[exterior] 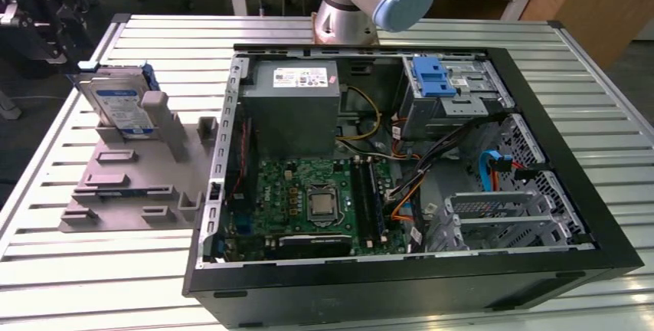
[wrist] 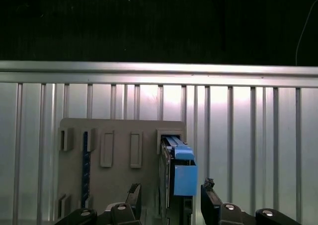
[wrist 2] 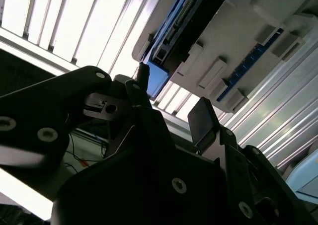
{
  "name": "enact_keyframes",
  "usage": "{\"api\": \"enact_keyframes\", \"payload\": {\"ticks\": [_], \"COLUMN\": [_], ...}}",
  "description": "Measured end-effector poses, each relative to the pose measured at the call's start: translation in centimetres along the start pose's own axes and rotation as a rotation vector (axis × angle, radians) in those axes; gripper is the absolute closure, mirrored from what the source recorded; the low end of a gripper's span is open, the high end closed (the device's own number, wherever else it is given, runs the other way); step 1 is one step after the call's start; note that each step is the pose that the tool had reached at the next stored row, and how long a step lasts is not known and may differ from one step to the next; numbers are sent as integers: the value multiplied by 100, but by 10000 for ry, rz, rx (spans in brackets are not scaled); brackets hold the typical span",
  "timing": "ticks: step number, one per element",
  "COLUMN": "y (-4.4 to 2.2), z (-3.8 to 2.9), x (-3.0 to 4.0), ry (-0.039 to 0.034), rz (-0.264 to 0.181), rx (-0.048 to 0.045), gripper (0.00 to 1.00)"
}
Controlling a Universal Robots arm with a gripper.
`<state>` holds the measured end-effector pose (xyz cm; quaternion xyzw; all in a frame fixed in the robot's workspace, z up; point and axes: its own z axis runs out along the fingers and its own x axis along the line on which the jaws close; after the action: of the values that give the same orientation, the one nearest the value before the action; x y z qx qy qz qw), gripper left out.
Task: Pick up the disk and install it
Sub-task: 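Pick up the disk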
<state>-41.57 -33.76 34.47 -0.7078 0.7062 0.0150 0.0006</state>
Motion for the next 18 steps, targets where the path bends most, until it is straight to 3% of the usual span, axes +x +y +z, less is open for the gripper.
{"api": "enact_keyframes", "payload": {"ticks": [18], "y": [11], "z": [71], "x": [-3], "ry": [-5], "rz": [-22], "rx": [2], "gripper": [41]}}
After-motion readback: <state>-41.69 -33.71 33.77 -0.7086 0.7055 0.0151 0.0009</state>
